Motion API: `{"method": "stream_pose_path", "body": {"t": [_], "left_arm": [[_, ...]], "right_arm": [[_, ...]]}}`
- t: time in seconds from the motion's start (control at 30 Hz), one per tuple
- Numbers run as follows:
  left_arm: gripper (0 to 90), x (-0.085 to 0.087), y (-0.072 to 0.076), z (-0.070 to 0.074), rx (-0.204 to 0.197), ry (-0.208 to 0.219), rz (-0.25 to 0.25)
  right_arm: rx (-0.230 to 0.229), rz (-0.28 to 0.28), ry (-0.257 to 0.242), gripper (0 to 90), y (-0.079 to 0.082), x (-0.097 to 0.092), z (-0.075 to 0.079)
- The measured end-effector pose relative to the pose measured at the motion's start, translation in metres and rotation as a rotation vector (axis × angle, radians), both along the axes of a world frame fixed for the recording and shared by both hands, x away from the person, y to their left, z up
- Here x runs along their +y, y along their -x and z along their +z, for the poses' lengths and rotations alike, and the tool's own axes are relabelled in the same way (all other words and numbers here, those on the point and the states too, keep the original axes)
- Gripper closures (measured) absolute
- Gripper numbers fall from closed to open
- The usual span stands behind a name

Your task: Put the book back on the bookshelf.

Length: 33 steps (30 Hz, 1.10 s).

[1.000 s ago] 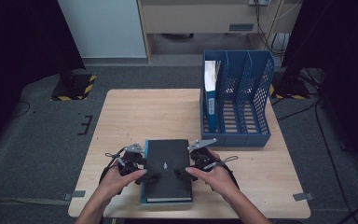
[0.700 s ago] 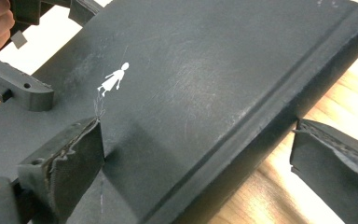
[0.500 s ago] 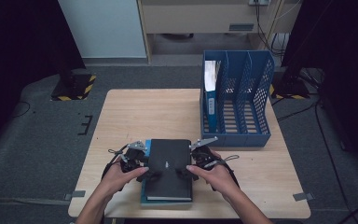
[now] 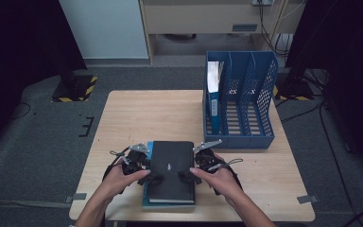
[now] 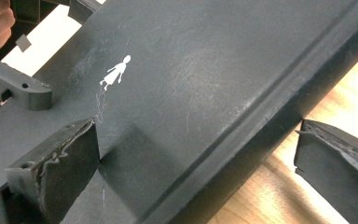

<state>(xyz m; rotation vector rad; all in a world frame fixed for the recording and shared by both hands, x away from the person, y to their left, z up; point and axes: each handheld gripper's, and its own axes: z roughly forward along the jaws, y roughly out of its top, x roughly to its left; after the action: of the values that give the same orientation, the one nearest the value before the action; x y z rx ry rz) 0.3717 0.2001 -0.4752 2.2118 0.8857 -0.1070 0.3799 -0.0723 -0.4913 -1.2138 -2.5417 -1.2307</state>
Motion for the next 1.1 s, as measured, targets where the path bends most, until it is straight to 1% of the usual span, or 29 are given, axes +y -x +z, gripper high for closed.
{"method": "stream_pose_path", "body": {"t": [0.03,0.07,0.2,0.27,0.5,0.63,0.67,0.7,0.73,0.8,0.93,1.1], "left_arm": [[12.8,0.0,0.0,0.0,0.0,0.0,0.0],[12.8,0.0,0.0,0.0,0.002,0.0,0.0],[12.8,0.0,0.0,0.0,0.003,0.001,0.002],[12.7,0.0,0.0,0.0,0.003,-0.001,0.004],[12.6,-0.001,-0.001,0.0,0.005,-0.003,0.002],[12.6,0.0,0.0,0.0,0.002,0.001,0.002],[12.6,0.0,0.0,0.0,0.002,0.001,0.001],[12.6,0.0,0.0,0.0,0.002,0.001,0.001],[12.6,0.0,0.0,-0.001,0.002,0.009,0.001],[12.6,0.0,0.0,-0.001,0.002,0.005,0.001],[12.2,0.0,0.0,-0.001,0.002,0.001,0.004],[11.8,0.0,0.0,-0.001,0.003,0.008,0.005]], "right_arm": [[0.0,0.0,0.0,0.3,0.0,0.0,0.0],[0.022,-0.001,-0.01,0.1,-0.001,0.0,-0.001],[0.038,-0.008,-0.015,0.1,-0.003,0.0,-0.002],[0.041,-0.016,-0.016,0.0,-0.003,0.001,-0.002],[0.041,-0.013,-0.023,0.0,-0.004,0.0,-0.003],[0.054,-0.016,-0.04,0.3,-0.004,-0.001,-0.005],[0.065,-0.023,-0.057,0.2,-0.003,-0.003,-0.007],[0.065,-0.023,-0.057,0.2,-0.003,-0.003,-0.007],[0.076,-0.02,-0.08,0.2,0.0,-0.004,-0.009],[0.088,-0.017,-0.091,0.1,-0.001,-0.005,-0.011],[0.095,-0.015,-0.094,0.0,-0.002,-0.005,-0.012],[0.105,-0.018,-0.104,0.0,-0.004,-0.005,-0.013]]}}
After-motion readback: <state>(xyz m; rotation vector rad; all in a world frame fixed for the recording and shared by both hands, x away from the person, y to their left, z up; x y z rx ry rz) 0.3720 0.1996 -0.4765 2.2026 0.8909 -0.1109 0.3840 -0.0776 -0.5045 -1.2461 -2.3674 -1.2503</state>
